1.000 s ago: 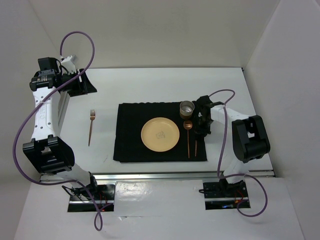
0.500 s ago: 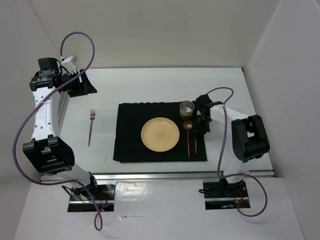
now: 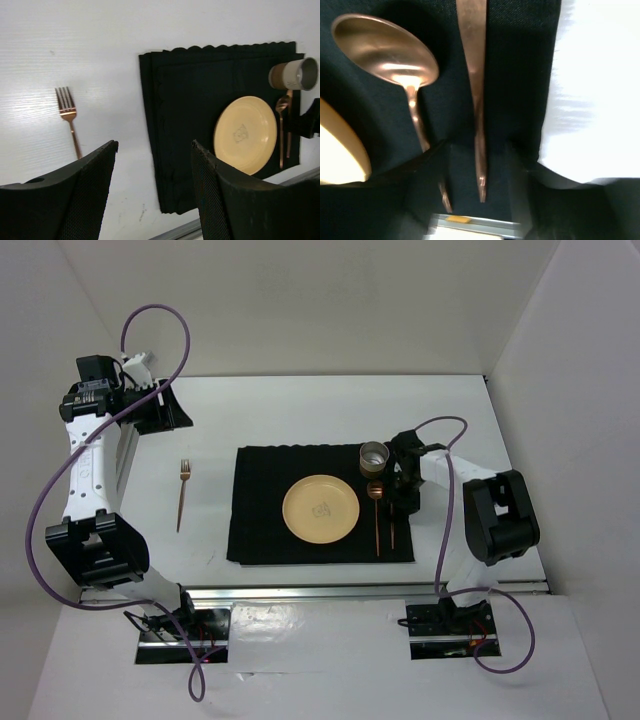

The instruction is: Set the dinner table for one person

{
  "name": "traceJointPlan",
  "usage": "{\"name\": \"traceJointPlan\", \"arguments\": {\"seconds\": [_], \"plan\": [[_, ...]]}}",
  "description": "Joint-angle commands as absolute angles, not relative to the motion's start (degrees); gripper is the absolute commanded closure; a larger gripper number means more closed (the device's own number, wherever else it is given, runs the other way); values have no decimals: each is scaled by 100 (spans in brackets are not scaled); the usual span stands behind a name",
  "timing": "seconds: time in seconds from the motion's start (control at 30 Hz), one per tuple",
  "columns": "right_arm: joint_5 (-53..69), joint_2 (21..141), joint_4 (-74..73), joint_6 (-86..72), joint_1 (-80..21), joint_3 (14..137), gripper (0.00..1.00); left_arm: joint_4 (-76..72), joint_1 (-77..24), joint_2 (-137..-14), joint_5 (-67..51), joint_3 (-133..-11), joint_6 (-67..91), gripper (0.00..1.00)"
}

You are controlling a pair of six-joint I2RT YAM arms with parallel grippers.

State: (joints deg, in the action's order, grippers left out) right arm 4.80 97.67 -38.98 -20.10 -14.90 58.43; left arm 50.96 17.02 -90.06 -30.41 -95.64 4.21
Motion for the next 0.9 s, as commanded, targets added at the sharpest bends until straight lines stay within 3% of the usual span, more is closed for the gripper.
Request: {"name": "traceJointPlan", "arguments": {"seconds": [0.0,0.27,0.47,0.87], "plan": [[352,9677,-4227,-2153,-1547,5906,28,5063,1731,-9114,-2647,-9659,45,32],[-746,9106,-5150,-2794,-1547,6679,18,5730,1294,-9641,-1074,-9283,-1036,25],[-1090,8368,-5334,-2988,-1547,6872,15,5231,1002,-10203,228,-8509,-1222,23],[-844,7726,-5221,-2883,-1547,7374,15,5089,1002,-11996,686,-8667,-1222,38]]}}
